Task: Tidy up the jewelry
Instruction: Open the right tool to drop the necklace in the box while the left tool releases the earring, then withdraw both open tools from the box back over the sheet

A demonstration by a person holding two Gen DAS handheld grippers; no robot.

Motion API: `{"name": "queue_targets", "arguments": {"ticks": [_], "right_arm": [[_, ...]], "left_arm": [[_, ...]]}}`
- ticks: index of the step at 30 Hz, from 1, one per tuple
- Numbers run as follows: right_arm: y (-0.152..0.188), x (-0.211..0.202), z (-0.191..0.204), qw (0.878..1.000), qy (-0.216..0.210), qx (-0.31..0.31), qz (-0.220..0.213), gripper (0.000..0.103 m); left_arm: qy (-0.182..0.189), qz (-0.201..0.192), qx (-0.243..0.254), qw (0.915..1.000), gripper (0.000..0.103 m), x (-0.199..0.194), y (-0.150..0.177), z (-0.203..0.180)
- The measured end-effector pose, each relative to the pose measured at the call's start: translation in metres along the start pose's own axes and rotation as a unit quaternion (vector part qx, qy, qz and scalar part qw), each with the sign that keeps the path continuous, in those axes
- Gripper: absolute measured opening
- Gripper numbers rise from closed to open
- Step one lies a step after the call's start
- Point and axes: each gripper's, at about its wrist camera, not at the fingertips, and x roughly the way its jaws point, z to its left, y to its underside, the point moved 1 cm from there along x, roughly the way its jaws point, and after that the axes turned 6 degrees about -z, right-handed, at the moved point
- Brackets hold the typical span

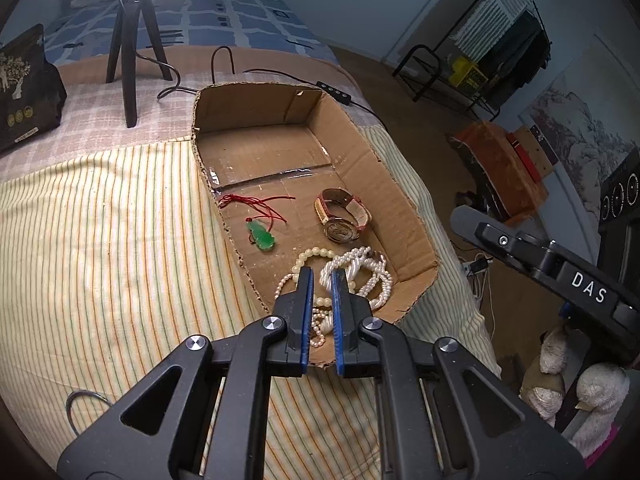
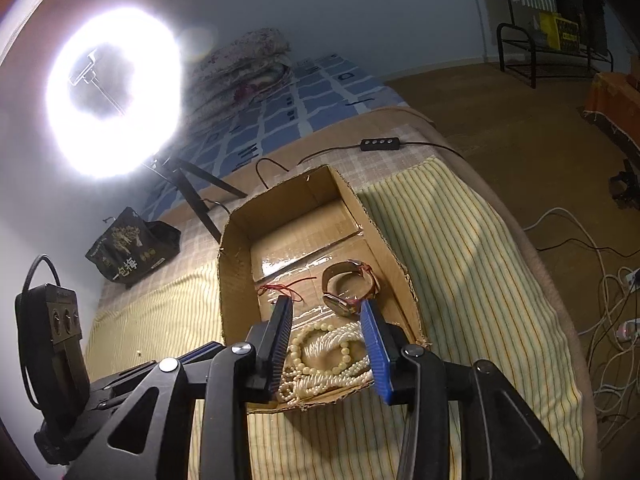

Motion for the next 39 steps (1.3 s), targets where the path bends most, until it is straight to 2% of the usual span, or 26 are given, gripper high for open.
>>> {"name": "queue_targets", "arguments": {"ticks": [6,13,20,21,23,24,25,33,39], "right_arm": [[0.0,-0.003,0.002,1.0,0.012,-0.001,-0.01,0.059],[0.0,-0.006,0.011,1.0,0.01,-0.003,-0.014,0.067],[0.008,-0.008,0.032,1.0,0.001,-0.025,-0.017,0.072],[0.01,-0.008,0.037,0.999,-0.001,-0.032,-0.017,0.074],[0.014,-0.009,0.048,0.999,-0.005,-0.05,-0.018,0.076],[0.016,-0.009,0.052,0.998,-0.007,-0.059,-0.017,0.076],[0.019,-0.008,0.058,0.997,-0.008,-0.071,-0.016,0.076],[0.048,-0.006,0.11,0.989,-0.033,-0.146,0.0,0.077],[0.072,0.006,0.147,0.981,-0.05,-0.188,0.025,0.079]], "left_arm": [[-0.013,-0.006,0.001,0.9999,0.007,-0.01,-0.002,0.007],[-0.041,-0.017,0.012,0.999,0.007,-0.032,-0.003,0.023],[-0.092,-0.05,0.035,0.9938,0.007,-0.075,-0.007,0.054],[-0.1,-0.056,0.038,0.9926,0.01,-0.083,-0.007,0.061],[-0.117,-0.067,0.044,0.9899,0.029,-0.095,-0.008,0.074],[-0.124,-0.074,0.047,0.9884,0.041,-0.101,-0.007,0.079],[-0.133,-0.083,0.051,0.9863,0.044,-0.109,-0.007,0.086],[-0.177,-0.103,0.043,0.9778,0.044,-0.144,-0.004,0.143],[-0.2,-0.093,-0.002,0.9754,0.044,-0.156,-0.003,0.193]]}}
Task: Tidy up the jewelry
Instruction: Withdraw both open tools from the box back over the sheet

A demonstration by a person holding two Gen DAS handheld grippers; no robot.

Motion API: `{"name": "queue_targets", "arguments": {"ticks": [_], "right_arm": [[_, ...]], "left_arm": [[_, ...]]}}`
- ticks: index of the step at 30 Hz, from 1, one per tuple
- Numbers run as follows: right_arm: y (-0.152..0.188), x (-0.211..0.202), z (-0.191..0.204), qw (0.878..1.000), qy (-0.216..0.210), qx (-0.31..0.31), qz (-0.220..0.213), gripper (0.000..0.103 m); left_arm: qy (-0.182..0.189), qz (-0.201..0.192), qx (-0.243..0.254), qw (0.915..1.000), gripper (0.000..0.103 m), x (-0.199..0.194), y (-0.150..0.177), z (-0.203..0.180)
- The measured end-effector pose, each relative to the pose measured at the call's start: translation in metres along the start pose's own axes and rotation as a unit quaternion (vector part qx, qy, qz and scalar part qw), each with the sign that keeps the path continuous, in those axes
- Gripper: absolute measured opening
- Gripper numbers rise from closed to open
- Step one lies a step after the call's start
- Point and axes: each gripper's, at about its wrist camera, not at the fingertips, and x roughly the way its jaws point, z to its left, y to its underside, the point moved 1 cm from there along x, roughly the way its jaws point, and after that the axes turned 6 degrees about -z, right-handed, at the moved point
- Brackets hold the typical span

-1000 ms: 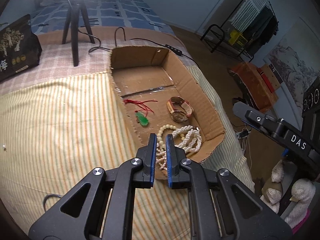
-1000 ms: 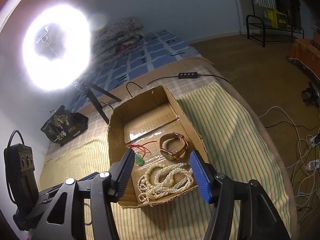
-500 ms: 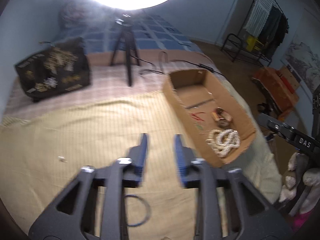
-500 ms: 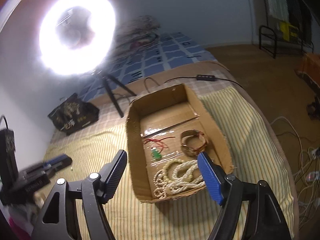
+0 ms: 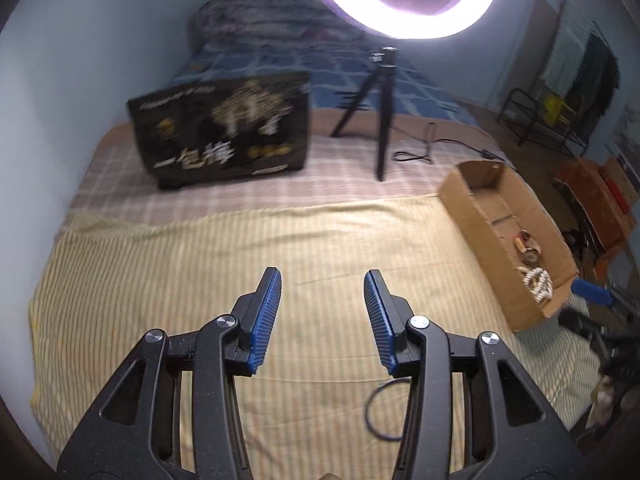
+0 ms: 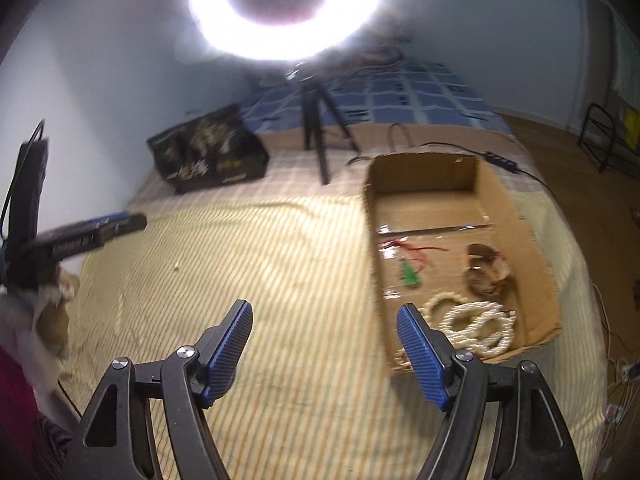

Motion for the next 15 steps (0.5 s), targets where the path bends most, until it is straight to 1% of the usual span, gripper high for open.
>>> {"name": "queue_targets", "arguments": {"ticks": [3,7,9,11,12,15], "right_arm": [[0.003,0.01,0.015,1.0,-0.008,-0.017,0.015,0.085],[0.008,0.023,0.036,0.998,-0.026,-0.041,0.038,0.085],[0.01,0.029,0.046,0.997,-0.033,-0.053,0.051,0.085],[0.013,0.036,0.055,0.995,-0.041,-0.062,0.067,0.085],[0.014,0.041,0.06,0.993,-0.049,-0.065,0.079,0.085],[0.019,0.053,0.066,0.991,-0.059,-0.061,0.104,0.085]], "left_arm": [[-0.016,0.006,-0.014,0.9998,0.044,0.005,0.001,0.017],[-0.027,0.021,-0.03,0.9989,0.044,0.017,0.005,0.038],[-0.024,0.035,-0.04,0.9983,0.044,0.025,0.01,0.046],[-0.022,0.051,-0.053,0.9971,0.035,0.033,0.015,0.052],[-0.021,0.063,-0.062,0.9959,0.029,0.039,0.019,0.055],[-0.012,0.086,-0.087,0.9925,0.027,0.053,0.026,0.062]]}}
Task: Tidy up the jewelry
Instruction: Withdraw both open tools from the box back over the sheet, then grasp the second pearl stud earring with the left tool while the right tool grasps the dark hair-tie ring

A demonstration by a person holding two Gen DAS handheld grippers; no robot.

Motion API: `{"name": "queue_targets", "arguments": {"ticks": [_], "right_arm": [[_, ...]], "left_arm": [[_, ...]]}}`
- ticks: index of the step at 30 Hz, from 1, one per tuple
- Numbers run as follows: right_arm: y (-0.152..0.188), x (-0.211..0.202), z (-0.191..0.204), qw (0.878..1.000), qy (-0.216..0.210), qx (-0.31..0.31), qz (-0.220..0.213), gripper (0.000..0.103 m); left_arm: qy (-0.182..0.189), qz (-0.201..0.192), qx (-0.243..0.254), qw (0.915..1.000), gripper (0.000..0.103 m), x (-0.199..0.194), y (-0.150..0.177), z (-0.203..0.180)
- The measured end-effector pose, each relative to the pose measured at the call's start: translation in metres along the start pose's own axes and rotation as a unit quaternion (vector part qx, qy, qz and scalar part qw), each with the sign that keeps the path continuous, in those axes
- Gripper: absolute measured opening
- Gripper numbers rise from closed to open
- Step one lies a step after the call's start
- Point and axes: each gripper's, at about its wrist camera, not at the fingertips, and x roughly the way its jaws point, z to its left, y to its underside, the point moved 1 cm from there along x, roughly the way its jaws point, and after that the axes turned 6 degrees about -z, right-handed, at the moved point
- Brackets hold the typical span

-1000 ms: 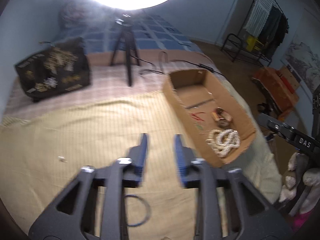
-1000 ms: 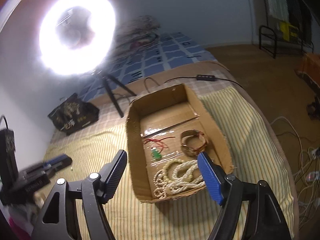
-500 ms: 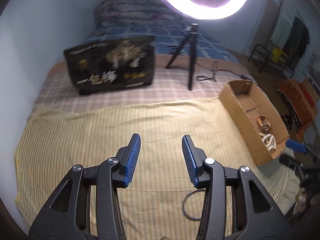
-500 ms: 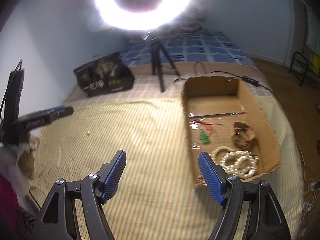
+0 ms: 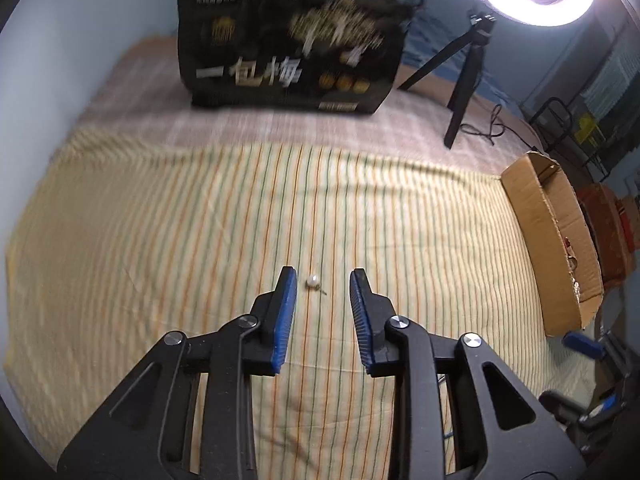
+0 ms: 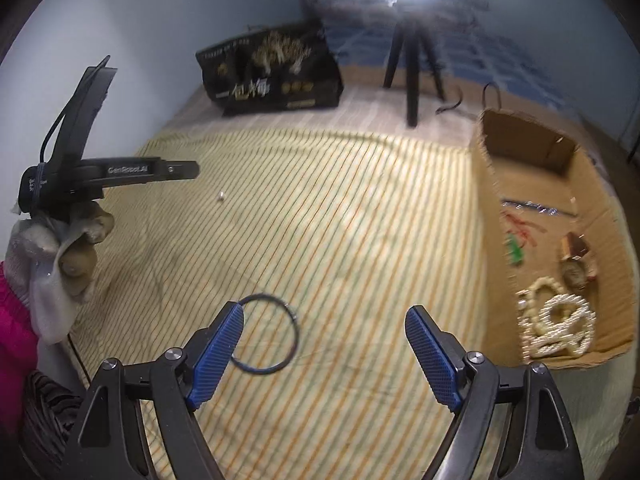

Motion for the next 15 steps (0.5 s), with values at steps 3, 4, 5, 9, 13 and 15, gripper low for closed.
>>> {"name": "queue_targets", "arguments": {"ticks": [3,4,5,9,13,15], "right_arm": [[0.002,0.014,0.004,1.0,-0.015,0.006,0.024,0.085],[0.003,0.019,0.005,0.999,-0.022,0.008,0.031,0.084],[0.004,0.023,0.007,0.999,-0.026,0.008,0.039,0.081],[0.008,0.037,0.013,0.998,-0.033,0.003,0.06,0.071],[0.012,0.049,0.012,0.997,-0.035,0.006,0.075,0.058],[0.013,0.053,0.009,0.996,-0.036,0.011,0.081,0.051]], "left_arm": [[0.014,0.018,-0.021,0.9995,0.023,0.01,0.001,0.003],[0.014,0.022,-0.025,0.9994,0.021,0.012,0.001,0.003],[0.013,0.026,-0.028,0.9992,0.021,0.016,0.002,0.003],[0.003,0.035,-0.039,0.9986,0.021,0.03,0.001,0.007],[0.005,0.045,-0.051,0.9976,0.021,0.04,0.002,0.01],[-0.001,0.048,-0.051,0.9976,0.02,0.045,0.003,0.01]]}}
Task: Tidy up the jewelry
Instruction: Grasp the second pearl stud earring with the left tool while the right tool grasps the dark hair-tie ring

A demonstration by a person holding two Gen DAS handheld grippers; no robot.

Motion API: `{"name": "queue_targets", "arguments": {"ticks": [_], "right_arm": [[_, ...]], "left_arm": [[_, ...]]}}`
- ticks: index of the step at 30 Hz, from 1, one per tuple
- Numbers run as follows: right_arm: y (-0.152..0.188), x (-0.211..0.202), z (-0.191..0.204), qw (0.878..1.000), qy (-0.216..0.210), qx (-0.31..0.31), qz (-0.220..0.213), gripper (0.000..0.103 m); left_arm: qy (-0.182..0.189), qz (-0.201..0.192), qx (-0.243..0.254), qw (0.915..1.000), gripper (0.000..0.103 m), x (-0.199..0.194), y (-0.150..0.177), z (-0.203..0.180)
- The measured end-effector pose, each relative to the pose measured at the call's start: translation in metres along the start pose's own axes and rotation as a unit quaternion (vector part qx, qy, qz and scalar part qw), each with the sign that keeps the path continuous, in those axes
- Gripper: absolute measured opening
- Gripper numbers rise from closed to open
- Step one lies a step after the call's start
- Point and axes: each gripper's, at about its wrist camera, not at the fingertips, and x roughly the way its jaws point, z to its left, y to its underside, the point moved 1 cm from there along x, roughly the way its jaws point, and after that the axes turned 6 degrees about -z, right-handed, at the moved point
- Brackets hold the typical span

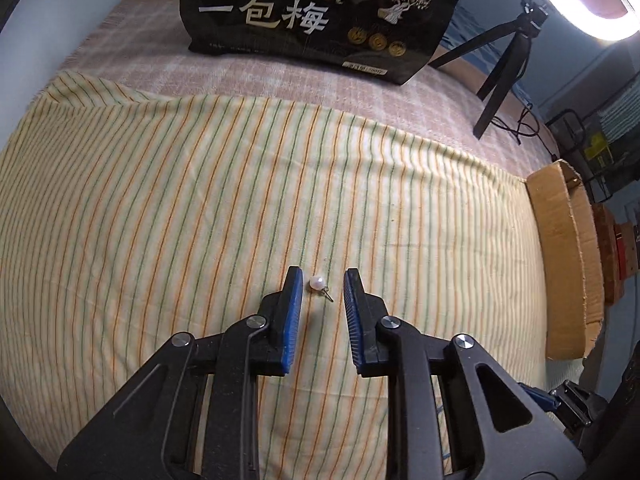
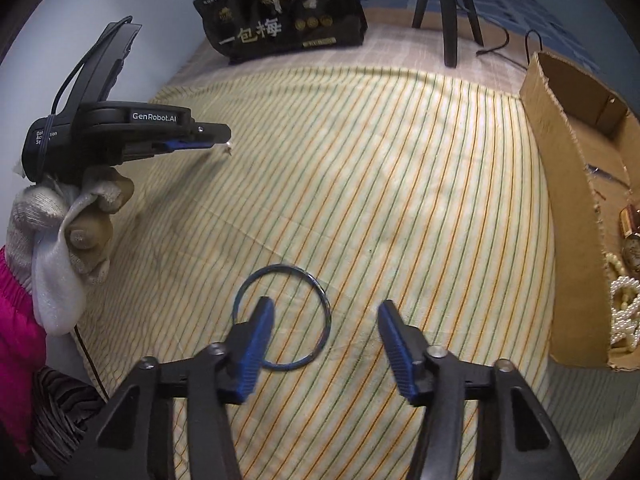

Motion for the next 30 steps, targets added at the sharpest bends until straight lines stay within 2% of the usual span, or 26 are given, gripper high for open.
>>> {"name": "queue_targets", "arguments": {"ticks": [2,6,16,19,24,30], "right_arm": [[0.0,0.003,-0.003,1.0,-0.004,0.007,0.004,0.048],[0.0,0.009,-0.005,1.0,-0.009,0.011,0.01,0.04],[0.001,0.019,-0.007,1.0,-0.012,0.014,0.019,0.029],[0.001,0.024,-0.005,1.0,-0.003,0.007,0.019,0.022],[0.007,0.027,0.008,0.999,0.032,-0.034,0.013,0.002],[0.002,0.016,0.012,0.999,0.028,-0.03,-0.007,0.001]], "left_arm": [[-0.001,0.004,-0.005,1.0,0.015,0.005,-0.001,0.001],[-0.002,0.009,-0.01,0.9999,0.014,0.012,-0.003,0.002],[-0.012,0.008,-0.002,0.9999,0.009,0.018,-0.001,0.001],[-0.017,0.005,0.001,0.9998,0.008,0.017,0.0,0.001],[-0.019,0.002,0.0,0.9998,0.006,0.017,0.0,0.0],[-0.015,-0.007,-0.006,0.9998,0.006,0.006,0.0,0.004]]}}
